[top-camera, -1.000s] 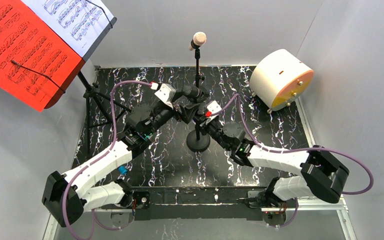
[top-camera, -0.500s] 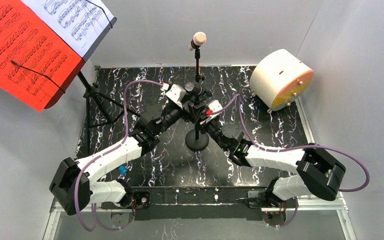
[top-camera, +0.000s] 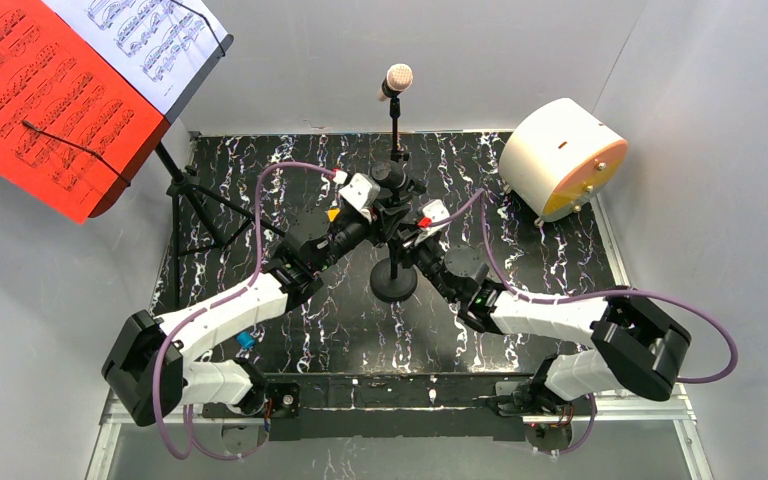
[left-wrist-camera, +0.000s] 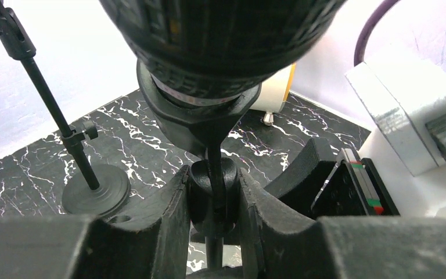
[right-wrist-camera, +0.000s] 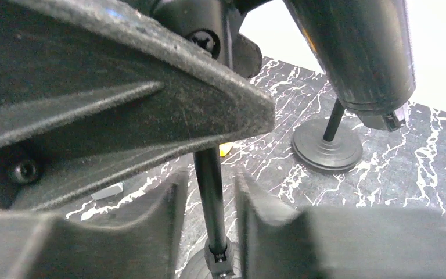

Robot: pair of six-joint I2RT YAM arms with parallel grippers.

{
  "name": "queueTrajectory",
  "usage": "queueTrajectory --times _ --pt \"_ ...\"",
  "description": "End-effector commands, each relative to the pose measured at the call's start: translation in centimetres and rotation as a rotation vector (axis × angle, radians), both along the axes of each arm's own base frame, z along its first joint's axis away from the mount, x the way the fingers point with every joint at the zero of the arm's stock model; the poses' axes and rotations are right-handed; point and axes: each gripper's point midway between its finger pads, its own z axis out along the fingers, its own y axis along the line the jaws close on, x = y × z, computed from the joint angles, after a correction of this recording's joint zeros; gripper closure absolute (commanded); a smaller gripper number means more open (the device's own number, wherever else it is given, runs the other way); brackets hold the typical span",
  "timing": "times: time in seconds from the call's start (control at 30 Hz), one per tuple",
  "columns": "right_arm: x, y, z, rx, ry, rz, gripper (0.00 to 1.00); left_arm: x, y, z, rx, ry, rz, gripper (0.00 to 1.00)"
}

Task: Pack up the instrument practice props
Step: Unscrew the knob on the microphone stand.

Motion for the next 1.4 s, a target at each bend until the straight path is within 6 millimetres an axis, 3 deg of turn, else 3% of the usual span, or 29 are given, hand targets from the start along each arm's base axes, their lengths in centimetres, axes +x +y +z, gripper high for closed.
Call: queueTrajectory --times 0.0,0.17,0.23,0.4,0.57,1.0,1.37 --pt "-0.7 -0.3 1.5 0.091 0.037 0.006 0.46 -0.3 0.4 -1.1 0.045 -0.011 -0.016 0.98" --pt "-1.7 -2.0 -0.6 0.078 0.183 -0.027 0.08 -0.5 0.4 -2.2 0.076 0.006 -0.037 1.0" --pt "-2.4 -3.1 -2.1 0.059 0.261 -0.049 0.02 -0.6 0.4 -2.4 0.08 0.008 -0.041 1.0" --pt "-4.0 -5.8 -2.8 0.116 0.376 -0.09 0.01 -0.5 0.9 -1.8 0.07 -0.004 -0.04 1.0" --pt "-4.6 -7.1 -3.5 0.136 0.484 -0.089 0.01 -0.9 0.6 -1.8 0.062 0.007 -0.071 1.0" --pt "-4.2 -5.6 -3.6 0.338 0.697 0.241 0.02 -1.3 0.1 -1.7 0.046 0.019 -0.105 1.0" --pt "-3.1 -4.0 -4.7 0.351 0.782 0.295 0.06 -1.4 -0.4 -2.1 0.039 0.045 -0.122 1.0"
